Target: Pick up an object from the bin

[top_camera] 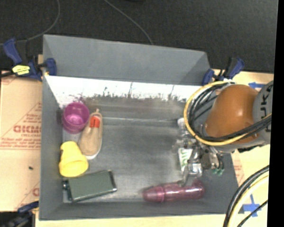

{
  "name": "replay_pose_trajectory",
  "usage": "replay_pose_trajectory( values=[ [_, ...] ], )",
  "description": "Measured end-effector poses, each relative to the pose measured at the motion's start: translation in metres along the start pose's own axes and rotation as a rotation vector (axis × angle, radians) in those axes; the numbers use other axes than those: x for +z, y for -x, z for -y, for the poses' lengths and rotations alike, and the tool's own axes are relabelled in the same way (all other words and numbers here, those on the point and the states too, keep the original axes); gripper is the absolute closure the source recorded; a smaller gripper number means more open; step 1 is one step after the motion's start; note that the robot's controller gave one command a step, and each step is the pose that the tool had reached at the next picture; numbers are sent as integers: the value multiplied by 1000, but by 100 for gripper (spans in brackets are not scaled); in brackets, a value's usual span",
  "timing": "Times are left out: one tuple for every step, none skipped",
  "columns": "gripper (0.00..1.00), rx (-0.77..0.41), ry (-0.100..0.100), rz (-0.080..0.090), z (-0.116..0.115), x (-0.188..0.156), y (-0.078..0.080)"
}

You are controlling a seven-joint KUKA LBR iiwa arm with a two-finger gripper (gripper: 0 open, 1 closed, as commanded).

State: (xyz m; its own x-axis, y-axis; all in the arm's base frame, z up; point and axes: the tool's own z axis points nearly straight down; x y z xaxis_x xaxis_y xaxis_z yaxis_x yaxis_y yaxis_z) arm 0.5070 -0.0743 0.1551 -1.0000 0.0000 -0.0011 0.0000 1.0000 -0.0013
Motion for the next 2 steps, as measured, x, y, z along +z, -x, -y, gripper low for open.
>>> replay_pose_trajectory(
  values=[
    [0,-144,-4,3,-17,80,-26],
    [0,-258,-1,2,-9,29,-29]
  ],
)
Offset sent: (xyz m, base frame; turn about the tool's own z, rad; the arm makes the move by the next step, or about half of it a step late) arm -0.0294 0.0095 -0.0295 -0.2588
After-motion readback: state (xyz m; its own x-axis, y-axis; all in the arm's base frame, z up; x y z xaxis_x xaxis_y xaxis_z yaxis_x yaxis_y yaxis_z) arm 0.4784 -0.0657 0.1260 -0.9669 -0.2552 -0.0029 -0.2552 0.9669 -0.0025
